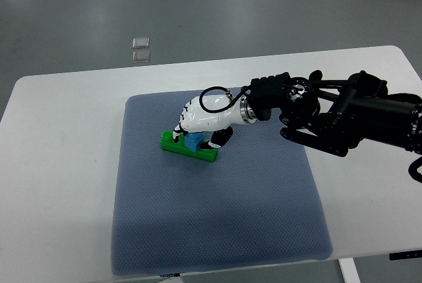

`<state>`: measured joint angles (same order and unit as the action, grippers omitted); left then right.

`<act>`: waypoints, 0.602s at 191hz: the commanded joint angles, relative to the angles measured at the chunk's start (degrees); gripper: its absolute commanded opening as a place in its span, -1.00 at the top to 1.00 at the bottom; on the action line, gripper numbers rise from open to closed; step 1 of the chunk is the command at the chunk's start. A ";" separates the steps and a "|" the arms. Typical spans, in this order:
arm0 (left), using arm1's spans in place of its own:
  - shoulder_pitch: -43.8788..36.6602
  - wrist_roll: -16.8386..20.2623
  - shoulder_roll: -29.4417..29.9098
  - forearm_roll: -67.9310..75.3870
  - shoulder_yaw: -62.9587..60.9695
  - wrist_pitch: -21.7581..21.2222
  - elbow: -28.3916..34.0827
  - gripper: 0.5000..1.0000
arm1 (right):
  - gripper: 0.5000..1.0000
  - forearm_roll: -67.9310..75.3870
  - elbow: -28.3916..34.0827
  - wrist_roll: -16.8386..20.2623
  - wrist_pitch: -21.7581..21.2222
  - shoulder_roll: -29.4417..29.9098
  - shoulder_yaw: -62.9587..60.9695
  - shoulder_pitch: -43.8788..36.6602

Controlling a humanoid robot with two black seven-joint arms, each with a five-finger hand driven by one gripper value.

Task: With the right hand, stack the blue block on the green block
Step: 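Press the blue block down onto the green block with the right hand, then open the right hand to release the blue block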

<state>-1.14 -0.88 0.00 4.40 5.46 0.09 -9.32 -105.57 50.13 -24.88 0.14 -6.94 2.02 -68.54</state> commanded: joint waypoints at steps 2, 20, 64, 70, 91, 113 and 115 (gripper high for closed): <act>0.00 0.00 0.00 0.00 0.08 0.00 0.00 -1.00 | -0.27 0.10 0.14 -0.08 -0.06 -0.10 -0.09 -0.19; 0.00 0.00 0.00 0.00 -0.01 0.00 0.00 -1.00 | -0.29 0.19 0.32 -0.08 -0.06 -0.27 -0.09 -1.15; 0.00 0.00 0.00 0.00 -0.01 0.00 0.00 -1.00 | -0.33 0.27 0.49 -0.08 -0.23 -0.89 -0.09 -1.68; 0.00 0.00 0.00 0.00 -0.01 0.00 0.00 -1.00 | -0.33 0.27 0.49 -0.08 -0.32 -0.89 -0.09 -1.68; 0.00 0.00 0.00 0.00 0.08 0.00 0.00 -1.00 | -0.33 0.19 0.49 -0.08 -0.32 -1.24 -0.09 -1.77; 0.00 0.00 0.00 0.00 -0.01 0.00 0.00 -1.00 | -0.36 0.27 0.58 -0.08 -0.32 -1.50 -0.18 -2.12; 0.00 0.00 0.00 0.00 -0.01 0.00 0.00 -1.00 | -0.36 0.27 0.67 -0.08 -0.32 -1.50 -0.18 -2.21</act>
<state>-1.15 -0.88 0.00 4.39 5.45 0.09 -9.32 -105.30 50.65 -24.96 -0.17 -8.21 1.93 -70.37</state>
